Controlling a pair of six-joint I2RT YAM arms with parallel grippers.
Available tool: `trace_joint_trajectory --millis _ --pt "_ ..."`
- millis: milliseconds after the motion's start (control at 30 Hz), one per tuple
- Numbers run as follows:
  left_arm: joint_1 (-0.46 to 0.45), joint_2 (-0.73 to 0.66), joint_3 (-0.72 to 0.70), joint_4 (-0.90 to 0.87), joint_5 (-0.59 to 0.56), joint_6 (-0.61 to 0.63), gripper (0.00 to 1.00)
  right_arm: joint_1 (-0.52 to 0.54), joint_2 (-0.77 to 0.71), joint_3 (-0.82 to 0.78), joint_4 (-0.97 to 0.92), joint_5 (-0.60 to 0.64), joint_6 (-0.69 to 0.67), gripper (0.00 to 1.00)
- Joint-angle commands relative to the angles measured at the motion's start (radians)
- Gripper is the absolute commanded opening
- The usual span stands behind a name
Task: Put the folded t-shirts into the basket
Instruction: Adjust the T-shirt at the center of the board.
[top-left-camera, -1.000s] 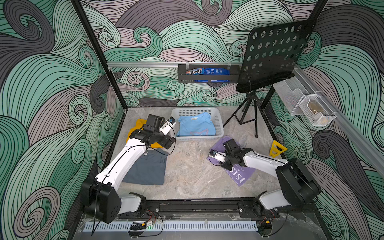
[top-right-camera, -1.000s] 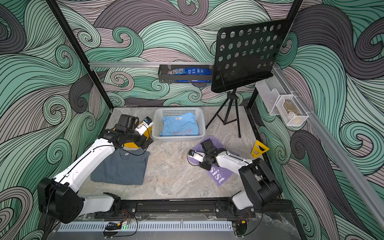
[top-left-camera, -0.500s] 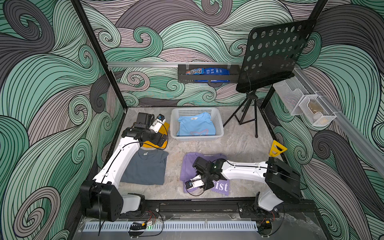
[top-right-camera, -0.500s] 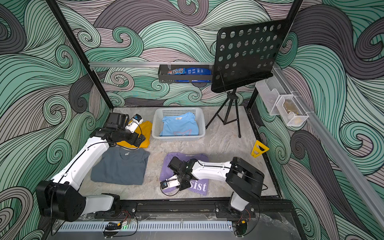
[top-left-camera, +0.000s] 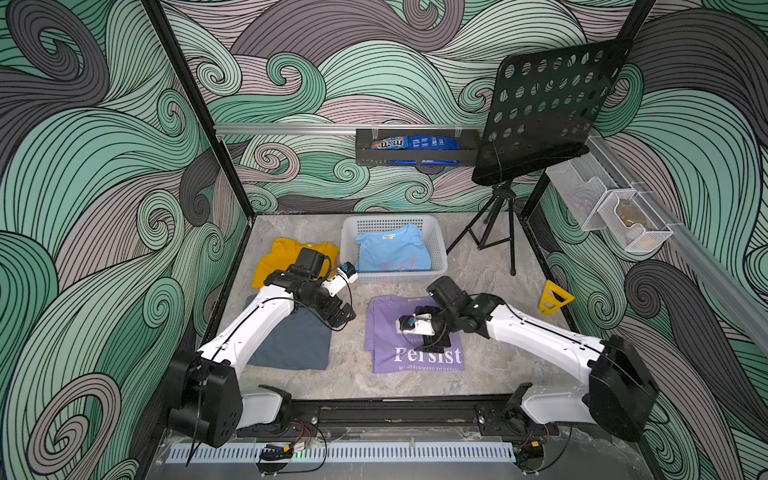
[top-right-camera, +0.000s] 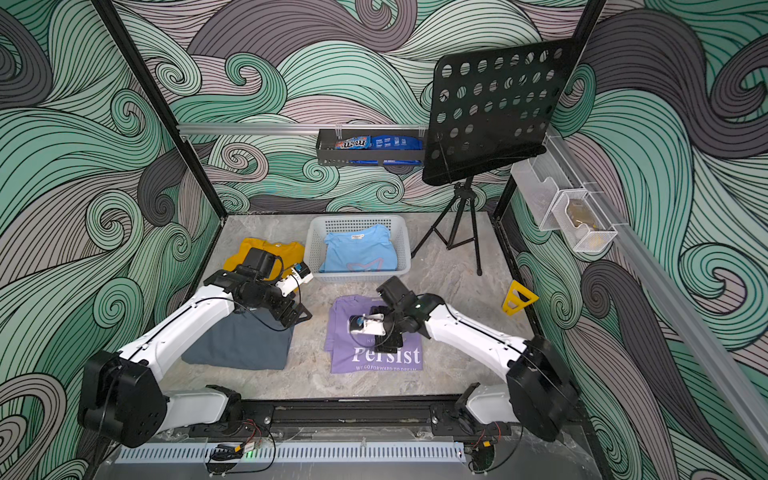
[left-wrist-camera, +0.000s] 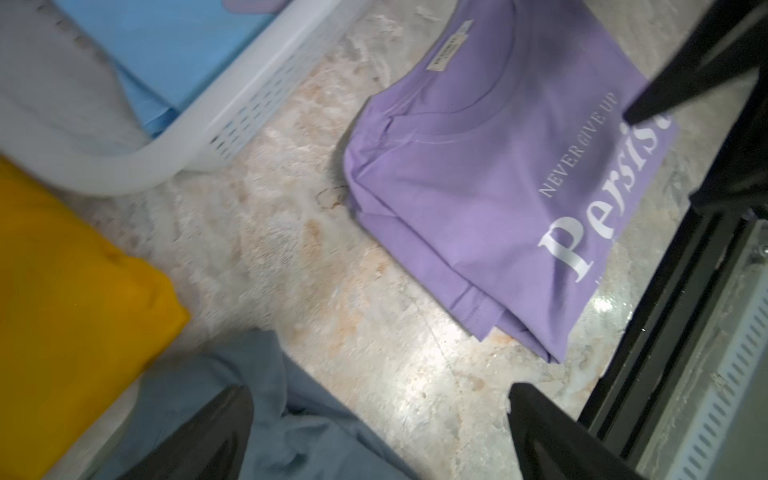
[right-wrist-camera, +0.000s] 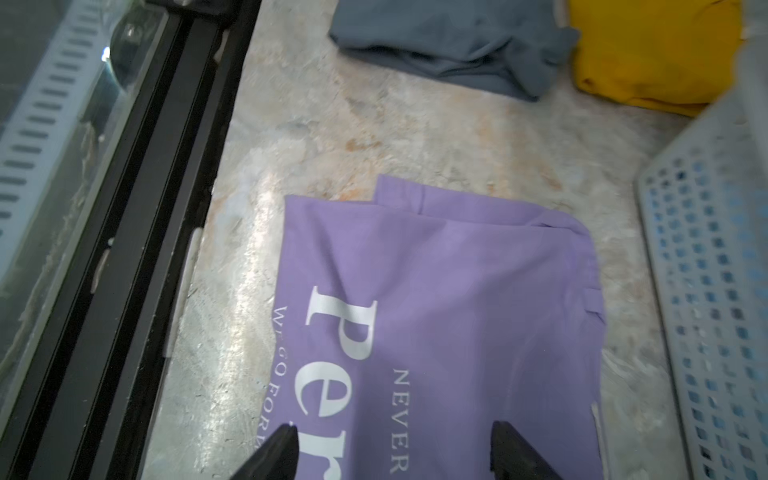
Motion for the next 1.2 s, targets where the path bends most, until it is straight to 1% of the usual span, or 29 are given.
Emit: trace_joint_trajectory --millis 0,67,133,167,300,433,567,667,767,833,933,1000,1067,1167 --pt "-0.086 0.042 -0.008 0.118 -0.021 0.058 0.97 -0.205 -0.035 -0.053 0.032 -0.133 0.051 0.79" --pt "-0.142 0.074 -0.011 0.164 -0.081 0.077 0.96 -0.258 -0.033 -0.097 0.125 -0.041 0.079 0.78" --pt "-0.175 0.100 0.001 0.188 -0.107 0.084 0.95 -0.261 -0.013 -0.131 0.175 0.060 0.068 0.76" --pt "-0.184 0.118 0.010 0.194 -0.112 0.085 0.95 -0.255 0.001 -0.140 0.185 0.087 0.061 0.75" --pt "-0.201 0.173 0.049 0.186 -0.129 0.079 0.94 -0.245 0.049 -0.201 0.220 0.154 0.028 0.69" --pt "-0.217 0.217 0.071 0.161 -0.131 0.085 0.93 -0.217 0.035 -0.281 0.220 0.192 -0.018 0.64" --pt "-0.259 0.240 0.070 0.151 -0.171 0.122 0.92 -0.193 -0.035 -0.343 0.159 0.188 -0.058 0.64" --pt "-0.276 0.241 0.059 0.165 -0.177 0.138 0.92 -0.205 -0.113 -0.347 0.086 0.150 -0.088 0.66" --pt "-0.282 0.251 0.057 0.195 -0.176 0.137 0.92 -0.261 -0.180 -0.326 0.082 0.081 -0.083 0.69" --pt "-0.288 0.274 0.074 0.204 -0.176 0.132 0.92 -0.323 -0.183 -0.309 0.115 0.038 -0.064 0.73" --pt "-0.300 0.329 0.116 0.220 -0.213 0.129 0.92 -0.418 -0.083 -0.250 0.169 0.005 -0.011 0.78" --pt "-0.300 0.379 0.157 0.216 -0.270 0.125 0.92 -0.462 -0.003 -0.195 0.183 -0.006 0.026 0.79" --pt "-0.301 0.424 0.205 0.193 -0.329 0.126 0.91 -0.493 0.076 -0.137 0.183 -0.018 0.079 0.79" --pt "-0.300 0.484 0.239 0.178 -0.346 0.145 0.91 -0.501 0.150 -0.087 0.197 -0.010 0.143 0.79"
